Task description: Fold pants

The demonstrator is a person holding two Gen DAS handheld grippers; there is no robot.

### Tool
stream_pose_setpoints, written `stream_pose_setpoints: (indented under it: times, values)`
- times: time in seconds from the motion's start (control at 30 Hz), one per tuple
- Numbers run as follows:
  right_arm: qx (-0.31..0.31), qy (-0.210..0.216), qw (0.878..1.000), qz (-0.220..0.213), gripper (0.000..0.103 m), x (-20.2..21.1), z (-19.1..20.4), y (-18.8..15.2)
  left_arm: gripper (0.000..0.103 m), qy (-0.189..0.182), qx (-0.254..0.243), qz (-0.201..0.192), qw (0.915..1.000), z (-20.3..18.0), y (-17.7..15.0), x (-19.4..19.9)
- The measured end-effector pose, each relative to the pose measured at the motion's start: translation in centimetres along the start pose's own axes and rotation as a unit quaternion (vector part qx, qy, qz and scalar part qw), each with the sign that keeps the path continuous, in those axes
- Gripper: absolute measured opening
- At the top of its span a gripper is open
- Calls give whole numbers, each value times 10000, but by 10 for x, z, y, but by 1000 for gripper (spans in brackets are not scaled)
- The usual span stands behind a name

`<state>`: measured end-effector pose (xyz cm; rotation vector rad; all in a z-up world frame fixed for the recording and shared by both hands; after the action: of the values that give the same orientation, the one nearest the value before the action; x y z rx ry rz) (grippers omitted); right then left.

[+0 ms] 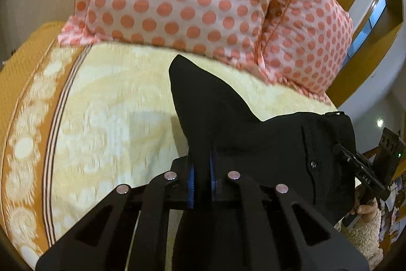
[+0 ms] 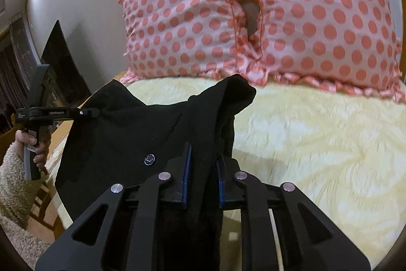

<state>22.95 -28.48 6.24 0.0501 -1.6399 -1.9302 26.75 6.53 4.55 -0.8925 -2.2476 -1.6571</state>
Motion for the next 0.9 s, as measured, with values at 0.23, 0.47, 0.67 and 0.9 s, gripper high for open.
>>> stream_pose_setpoints:
  times: [0.23,0.47,0.67,0.9]
  values:
    - [-360,-317,9986,-230,15,-51,-45,33,9,122,267,-396,9988,12,52,-56]
    - [-335,-711,9959,442,16,-101,-68,7,13,614,531,-98,9966,35,25,-102]
    - [-26,-1216,9907,617,49,-95,-63,5,31,1029,322,-209,9939,31,20,-96]
    - [401,-1149,9925,-123,61,-21,-22,15,62,403,-70,-771,9962,-5,5,-18]
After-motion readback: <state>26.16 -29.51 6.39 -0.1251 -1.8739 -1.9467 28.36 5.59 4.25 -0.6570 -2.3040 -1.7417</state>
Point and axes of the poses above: each gripper's, at about its wrist camera, not at the fingertips, and x roughly against the way its jaws point, z to its left, y to its top, the point moved 2 cm from there along -x, roughly the way its jaws point, and after that the axes turned 14 degrees about -z, right-handed, at the moved point
